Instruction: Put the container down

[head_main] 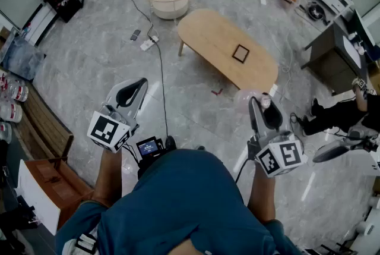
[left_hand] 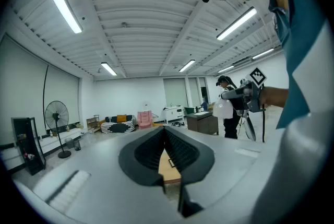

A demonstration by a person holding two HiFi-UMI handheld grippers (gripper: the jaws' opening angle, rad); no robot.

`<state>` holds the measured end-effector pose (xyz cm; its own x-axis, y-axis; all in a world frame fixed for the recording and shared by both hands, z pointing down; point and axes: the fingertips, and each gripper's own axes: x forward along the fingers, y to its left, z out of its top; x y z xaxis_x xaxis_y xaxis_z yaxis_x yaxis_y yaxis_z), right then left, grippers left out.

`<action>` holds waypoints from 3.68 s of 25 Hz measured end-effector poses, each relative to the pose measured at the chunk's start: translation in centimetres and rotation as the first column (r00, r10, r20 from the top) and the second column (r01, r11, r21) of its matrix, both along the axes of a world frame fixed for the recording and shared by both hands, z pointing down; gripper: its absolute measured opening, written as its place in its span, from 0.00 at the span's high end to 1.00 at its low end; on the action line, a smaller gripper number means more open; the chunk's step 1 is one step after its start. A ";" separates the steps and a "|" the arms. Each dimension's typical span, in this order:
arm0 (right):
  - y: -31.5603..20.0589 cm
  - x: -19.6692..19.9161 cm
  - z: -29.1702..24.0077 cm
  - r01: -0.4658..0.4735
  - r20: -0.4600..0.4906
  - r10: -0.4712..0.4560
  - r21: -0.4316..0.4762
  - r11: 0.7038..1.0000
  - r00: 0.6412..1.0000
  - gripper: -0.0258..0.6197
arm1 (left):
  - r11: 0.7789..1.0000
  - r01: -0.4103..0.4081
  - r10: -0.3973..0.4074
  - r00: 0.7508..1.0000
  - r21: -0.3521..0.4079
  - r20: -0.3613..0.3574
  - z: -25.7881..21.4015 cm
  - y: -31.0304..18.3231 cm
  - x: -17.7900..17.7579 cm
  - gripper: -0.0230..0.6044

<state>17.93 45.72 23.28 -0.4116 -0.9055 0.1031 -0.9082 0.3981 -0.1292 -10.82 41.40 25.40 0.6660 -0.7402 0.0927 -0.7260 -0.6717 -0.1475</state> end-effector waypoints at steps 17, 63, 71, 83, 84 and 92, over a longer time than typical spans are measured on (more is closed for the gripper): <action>0.3 3.6 0.0 0.068 0.036 -0.069 0.013 0.998 0.997 0.72 | 0.999 0.042 -0.042 0.999 0.001 0.026 0.1 1.7 3.9 0.97; -18.5 -0.2 0.5 -0.059 0.035 0.059 -0.014 0.998 0.998 0.72 | 0.993 -0.117 0.117 0.993 -0.015 -0.006 1.3 -20.8 1.9 0.97; -22.1 -2.8 0.2 -0.065 0.021 0.065 -0.020 0.998 0.998 0.72 | 0.990 -0.140 0.140 0.990 -0.022 -0.030 1.8 -24.2 -0.1 0.97; -30.4 -0.7 2.0 0.035 0.046 -0.033 -0.040 0.999 0.998 0.72 | 0.998 -0.037 0.037 0.999 -0.048 0.001 2.5 -28.8 1.1 0.97; -31.3 -0.5 2.2 0.048 0.051 -0.045 -0.041 0.998 0.998 0.72 | 0.999 -0.021 0.021 1.000 -0.046 0.004 2.4 -29.4 1.3 0.97; -38.4 1.4 3.3 0.156 0.069 -0.152 -0.056 0.986 0.986 0.72 | 0.996 0.076 -0.075 0.997 -0.039 0.020 1.9 -34.0 4.0 0.97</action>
